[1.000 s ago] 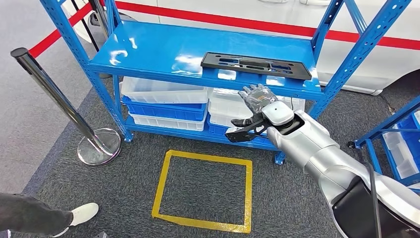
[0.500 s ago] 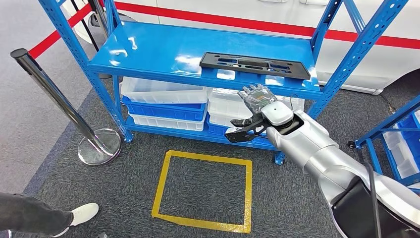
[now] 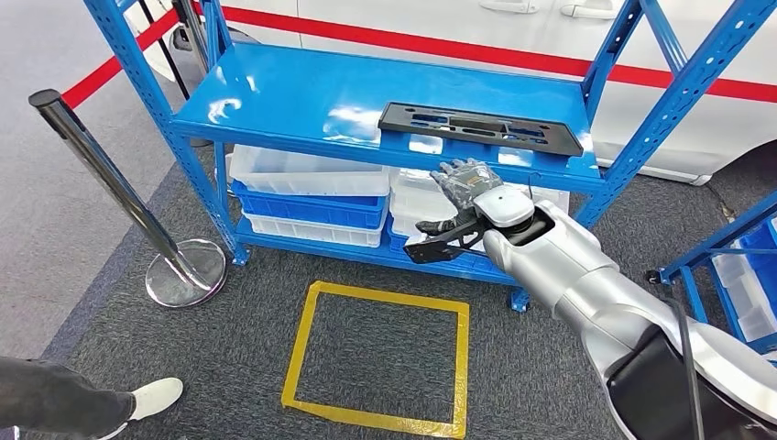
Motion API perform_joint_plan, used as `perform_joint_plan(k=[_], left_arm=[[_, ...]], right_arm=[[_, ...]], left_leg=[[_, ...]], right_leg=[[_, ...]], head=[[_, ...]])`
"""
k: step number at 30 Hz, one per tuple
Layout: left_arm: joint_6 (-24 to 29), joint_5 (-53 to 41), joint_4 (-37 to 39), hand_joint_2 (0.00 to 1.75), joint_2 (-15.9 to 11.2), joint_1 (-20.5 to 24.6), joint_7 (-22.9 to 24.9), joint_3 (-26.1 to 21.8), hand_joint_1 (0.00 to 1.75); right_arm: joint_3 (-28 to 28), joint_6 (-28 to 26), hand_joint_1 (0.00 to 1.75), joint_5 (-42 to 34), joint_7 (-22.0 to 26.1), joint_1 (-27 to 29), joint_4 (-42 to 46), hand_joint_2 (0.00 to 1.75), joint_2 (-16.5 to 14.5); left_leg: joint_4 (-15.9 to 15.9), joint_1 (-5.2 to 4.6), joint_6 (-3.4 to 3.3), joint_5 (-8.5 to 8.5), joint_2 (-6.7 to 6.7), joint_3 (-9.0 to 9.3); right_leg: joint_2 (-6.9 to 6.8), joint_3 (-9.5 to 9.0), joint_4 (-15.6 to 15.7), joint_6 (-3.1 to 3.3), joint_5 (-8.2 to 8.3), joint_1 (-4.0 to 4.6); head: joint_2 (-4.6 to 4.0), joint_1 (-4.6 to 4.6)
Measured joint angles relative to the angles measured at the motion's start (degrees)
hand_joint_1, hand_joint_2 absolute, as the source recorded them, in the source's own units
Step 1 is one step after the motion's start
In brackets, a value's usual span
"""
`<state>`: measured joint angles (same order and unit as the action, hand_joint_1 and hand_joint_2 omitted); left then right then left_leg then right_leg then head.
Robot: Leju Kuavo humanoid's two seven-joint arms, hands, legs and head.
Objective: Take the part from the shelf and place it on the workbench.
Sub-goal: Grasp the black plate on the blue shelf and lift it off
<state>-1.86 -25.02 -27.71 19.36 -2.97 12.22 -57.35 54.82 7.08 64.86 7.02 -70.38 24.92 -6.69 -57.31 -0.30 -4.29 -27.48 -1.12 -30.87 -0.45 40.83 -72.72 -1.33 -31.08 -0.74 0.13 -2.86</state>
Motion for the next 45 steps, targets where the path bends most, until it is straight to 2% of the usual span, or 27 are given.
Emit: perform_joint_plan(k=[2,3,5,7,9,11,13,14,16,17,18,19,21,22,23,24,26,28,30,32,34,36,37,38,42,44,45], left_arm=[[-0.1,-0.2,-0.2,0.00,0.2,-0.1,0.0,-0.6,0.00],[-0.1,-0.2,-0.3,0.00,0.3,-0.1,0.0,-0.9,0.00],[-0.1,-0.2,-0.5,0.00,0.6,-0.2,0.0,-1.4,0.00],[-0.2,-0.3,-0.6,0.00,1.0,-0.2,-0.2,-1.8,0.00],[-0.3,-0.6,-0.6,0.00,1.1,0.0,-0.3,-2.2,0.00],[-0.3,-1.1,-0.7,0.00,1.0,0.2,-0.4,-2.7,0.00],[-0.3,-1.4,-0.8,0.00,0.9,0.3,-0.4,-3.2,0.00],[-0.3,-1.6,-0.8,0.00,0.9,0.4,-0.4,-3.4,0.00],[-0.3,-1.9,-0.9,0.00,0.8,0.3,-0.4,-3.8,0.00],[-0.3,-2.0,-0.9,0.00,0.8,0.2,-0.4,-4.0,0.00],[-0.3,-2.2,-0.9,0.00,0.8,0.0,-0.5,-4.2,0.00],[-0.4,-2.4,-0.9,0.00,0.8,-0.2,-0.6,-4.4,0.00],[-0.6,-3.1,-0.9,0.00,0.8,-0.7,-0.8,-4.7,0.00],[-0.9,-3.4,-0.9,0.00,0.8,-0.8,-0.8,-4.8,0.00],[-1.2,-3.7,-0.9,0.00,0.9,-0.8,-0.8,-4.9,0.00],[-1.6,-3.9,-0.9,0.00,0.9,-0.5,-0.8,-5.0,0.00],[-2.2,-4.2,-1.1,0.00,0.9,0.1,-0.9,-5.2,0.00],[-2.6,-4.6,-1.2,0.00,0.9,0.5,-1.1,-5.6,0.00],[-2.7,-4.8,-1.2,0.00,1.0,0.7,-1.2,-5.9,0.00],[-2.8,-4.9,-1.2,0.00,1.0,0.7,-1.2,-6.2,0.00],[-2.8,-4.9,-1.2,0.00,1.0,0.5,-1.2,-6.4,0.00],[-2.9,-4.9,-1.1,0.00,1.4,0.2,-1.2,-6.6,0.00],[-2.9,-4.9,-1.1,0.00,1.6,0.1,-1.2,-6.7,0.00],[-3.0,-5.0,-1.0,0.00,1.7,0.1,-1.2,-6.8,0.00],[-3.2,-5.0,-1.1,0.00,1.6,0.6,-1.1,-7.0,0.00],[-3.4,-5.2,-1.1,0.00,1.5,0.9,-1.0,-7.1,0.00],[-3.5,-5.4,-1.1,0.00,1.5,1.1,-1.0,-7.2,0.00]], right_arm=[[-0.5,0.3,0.00,-0.6,0.0,0.1,0.0,0.00,0.0],[-0.6,0.4,0.00,-0.9,0.0,0.1,0.0,0.00,-0.1],[-1.1,0.7,0.00,-1.6,-0.1,0.1,-0.1,0.00,0.0],[-1.5,1.2,0.00,-2.1,-0.3,-0.1,-0.1,0.00,-0.1],[-1.7,1.4,0.00,-2.2,-0.5,-0.5,-0.1,0.00,-0.3],[-1.7,1.4,0.00,-2.1,-0.5,-1.0,0.0,0.00,-0.4],[-1.7,1.4,0.00,-1.9,-0.5,-1.1,-0.1,0.00,-0.5],[-1.7,1.4,0.00,-1.8,-0.5,-1.0,-0.2,0.00,-0.5],[-1.7,1.5,0.00,-1.7,-0.4,-0.4,-0.4,0.00,-0.5],[-1.6,1.5,0.00,-1.7,-0.3,-0.1,-0.5,0.00,-0.5],[-1.6,1.5,0.00,-1.7,-0.3,0.1,-0.6,0.00,-0.5],[-1.6,1.5,0.00,-1.7,-0.3,0.2,-0.7,0.00,-0.5],[-1.6,1.8,0.00,-1.7,-0.3,0.7,-1.2,0.00,-0.5],[-1.6,1.9,0.00,-1.6,-0.3,1.0,-1.4,0.00,-0.5],[-1.6,2.0,0.00,-1.6,-0.3,1.2,-1.6,0.00,-0.6],[-1.6,2.0,0.00,-1.6,-0.3,1.2,-1.6,0.00,-0.7],[-1.6,1.8,0.00,-1.5,-0.4,0.3,-1.2,0.00,-0.9],[-1.6,1.4,0.00,-1.5,-0.4,-0.6,-1.1,0.00,-0.9],[-1.6,1.3,0.00,-1.4,-0.5,-0.4,-1.3,0.00,-0.8],[-1.6,1.3,0.00,-1.4,-0.5,0.8,-1.5,0.00,-0.6],[-1.6,1.3,0.00,-1.4,-0.5,1.6,-1.7,0.00,-0.4],[-1.6,1.3,0.00,-1.4,-0.6,1.5,-1.9,0.00,-0.2],[-1.6,1.3,0.00,-1.4,-0.6,1.4,-2.0,0.00,-0.1],[-1.6,1.3,0.00,-1.4,-0.6,1.3,-2.0,0.00,-0.1],[-1.6,1.3,0.00,-1.5,-0.7,0.4,-2.0,1.75,-0.1],[-1.6,1.4,0.00,-1.6,-1.0,-0.2,-2.0,1.75,-0.1],[-1.6,1.6,0.00,-1.7,-1.2,-0.4,-2.0,1.75,-0.2]], left_leg=[[0.0,-0.10,0.12,-0.81,-0.35,1.03],[0.0,-0.15,0.23,-1.36,-0.57,1.83],[0.0,-0.20,0.54,-2.69,-0.86,3.55],[0.4,-0.04,1.16,-3.78,-1.04,4.64],[0.7,0.12,1.95,-3.66,-0.98,5.58],[-1.9,0.16,2.58,-1.91,-0.47,4.99],[-8.5,0.33,3.17,-0.03,0.11,0.90],[-11.9,0.49,3.55,-0.43,0.33,-1.80],[-15.0,0.93,4.28,-5.10,0.48,-6.49],[-14.4,1.18,4.56,-7.69,0.57,-8.11],[-12.5,1.45,4.81,-8.86,0.69,-9.20],[-9.6,1.76,5.09,-7.55,0.86,-9.91],[-3.1,2.22,5.31,2.31,1.37,-10.81],[-1.6,2.29,4.99,6.89,1.58,-11.08],[-1.5,2.18,4.39,9.66,1.70,-11.36],[-2.4,1.90,3.69,9.72,1.67,-11.70],[-3.6,1.61,2.47,8.04,1.42,-11.46],[-3.0,1.57,1.73,6.80,1.25,-10.28],[-2.2,1.41,1.52,5.96,0.95,-8.67],[-1.5,1.14,1.50,5.11,0.40,-7.01],[-1.1,0.58,1.43,4.30,-0.21,-5.64],[-0.7,0.11,1.34,3.82,-0.61,-4.69],[-0.4,0.14,1.44,3.73,-0.70,-4.39],[-0.2,0.30,1.52,3.67,-0.73,-4.19],[-0.2,0.33,1.74,3.29,-0.58,-3.97],[-0.3,0.05,1.64,3.08,-0.53,-3.97],[-0.4,-0.10,1.58,2.97,-0.48,-3.98]], right_leg=[[0.10,3.15,-2.3,0.33,1.07,0.05],[0.19,3.18,-0.3,0.70,2.98,0.19],[0.50,1.31,7.4,1.93,8.54,0.75],[0.83,-0.53,12.9,2.89,11.40,1.43],[0.93,-2.13,15.0,3.53,10.44,1.75],[0.82,-4.65,16.8,3.96,9.40,1.40],[0.65,-7.48,18.2,3.90,8.42,0.85],[0.60,-8.88,18.9,3.77,7.68,0.69],[0.51,-11.91,19.8,3.30,5.79,0.27],[0.50,-13.57,20.0,2.98,4.67,-0.01],[0.50,-15.25,20.2,2.60,3.43,-0.31],[0.49,-16.95,20.2,2.17,2.15,-0.61],[0.63,-19.73,19.5,1.13,-0.68,-0.94],[0.73,-20.41,18.9,0.55,-1.99,-0.98],[0.90,-20.61,18.3,-0.03,-3.10,-1.07],[0.93,-20.80,17.8,-0.56,-3.91,-1.22],[0.83,-20.83,17.1,-1.22,-4.93,-1.63],[0.59,-18.39,12.4,-1.47,-6.63,-1.76],[0.49,-12.15,3.7,-1.73,-8.70,-1.53],[0.47,-6.43,-1.4,-1.54,-7.60,-1.09],[0.50,-4.14,2.4,0.20,-1.13,-0.15],[0.60,-4.22,9.6,3.49,5.63,1.42],[0.64,-4.54,12.0,4.80,7.39,2.02],[0.67,-4.85,13.1,5.45,8.14,2.44],[0.76,-5.47,13.8,4.46,8.09,2.52],[0.74,-5.96,14.4,4.15,7.04,2.28],[0.73,-6.26,14.8,3.59,6.48,2.11]], head=[[0.00,0.00],[0.00,0.00],[-0.01,-0.02],[-0.01,-0.13],[0.00,-0.21],[0.00,-0.17],[0.00,-0.27],[0.00,-0.37],[0.00,-0.40],[0.00,-0.40],[0.00,-0.40],[0.00,-0.40],[0.00,-0.38],[0.00,-0.33],[0.01,-0.25],[0.01,-0.04],[0.02,0.32],[0.01,0.60],[0.00,0.70],[0.00,0.74],[0.00,0.79],[0.00,0.34],[0.00,0.02],[0.00,-0.22],[0.00,-0.10],[0.00,-0.10],[0.00,-0.13]])
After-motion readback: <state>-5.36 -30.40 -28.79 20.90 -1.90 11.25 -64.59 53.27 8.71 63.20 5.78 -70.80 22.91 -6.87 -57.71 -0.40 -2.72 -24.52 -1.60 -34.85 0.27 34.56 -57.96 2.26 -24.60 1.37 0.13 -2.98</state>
